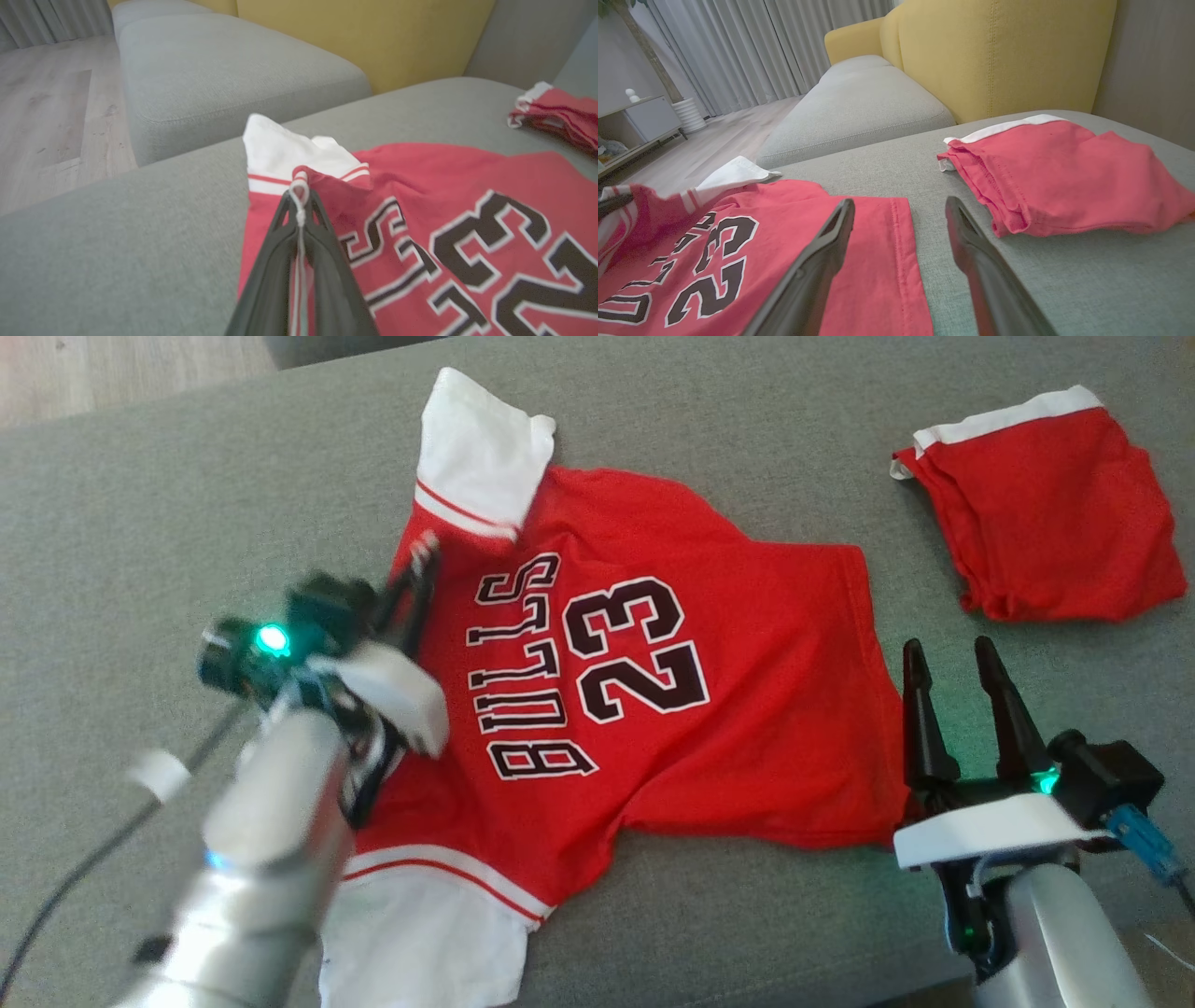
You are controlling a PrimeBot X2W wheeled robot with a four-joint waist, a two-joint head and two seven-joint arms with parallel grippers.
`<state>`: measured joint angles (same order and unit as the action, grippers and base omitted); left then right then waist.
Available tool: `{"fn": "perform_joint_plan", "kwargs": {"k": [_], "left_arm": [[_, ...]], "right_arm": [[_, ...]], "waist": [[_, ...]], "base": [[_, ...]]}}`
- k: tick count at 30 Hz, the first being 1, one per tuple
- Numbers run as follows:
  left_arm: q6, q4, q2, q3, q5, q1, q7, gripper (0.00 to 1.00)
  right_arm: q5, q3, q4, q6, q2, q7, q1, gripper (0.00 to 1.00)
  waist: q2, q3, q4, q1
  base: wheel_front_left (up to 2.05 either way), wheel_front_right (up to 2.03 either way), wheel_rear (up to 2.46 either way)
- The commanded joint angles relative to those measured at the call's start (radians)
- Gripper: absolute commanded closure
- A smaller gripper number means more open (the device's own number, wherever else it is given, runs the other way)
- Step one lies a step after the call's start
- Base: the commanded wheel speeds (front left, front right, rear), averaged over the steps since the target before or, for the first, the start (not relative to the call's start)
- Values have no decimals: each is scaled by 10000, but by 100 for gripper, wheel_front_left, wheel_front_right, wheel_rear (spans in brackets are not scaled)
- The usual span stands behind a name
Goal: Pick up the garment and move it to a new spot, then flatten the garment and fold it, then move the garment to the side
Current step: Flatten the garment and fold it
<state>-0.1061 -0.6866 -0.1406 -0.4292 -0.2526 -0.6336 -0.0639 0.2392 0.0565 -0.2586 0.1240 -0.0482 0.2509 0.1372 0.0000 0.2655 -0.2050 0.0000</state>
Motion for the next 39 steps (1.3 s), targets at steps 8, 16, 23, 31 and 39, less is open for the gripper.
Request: {"fn": "perform_joint_plan", "kwargs": {"k": [8,16,23,31,39], "left_arm": [[-177,30,-1451,1225,-1046,-2596,1403,100],[-208,-1102,-2591,1254,-993,-4182,2410,100],[-25,-2113,-3076,1252,-730,-5413,2214,93],[100,-2936,-2863,893,-434,-5697,964,0],[61,-3026,-2154,811,-707,-4598,-1097,0]], "right_arm": [[233,660,154,67,-20,108,673,0],[437,959,160,67,-20,109,968,0],[560,1176,198,67,-20,109,1194,0],[504,1215,334,67,-20,109,1322,0],[-17,644,687,67,-20,109,1115,0]], "waist": [[0,420,-347,0],[0,967,-762,0],[0,1396,-999,0],[0,1327,-752,0],[0,237,223,0]], "base": [[0,0,0],[0,0,0],[0,0,0],[0,0,0],[0,0,0]]}}
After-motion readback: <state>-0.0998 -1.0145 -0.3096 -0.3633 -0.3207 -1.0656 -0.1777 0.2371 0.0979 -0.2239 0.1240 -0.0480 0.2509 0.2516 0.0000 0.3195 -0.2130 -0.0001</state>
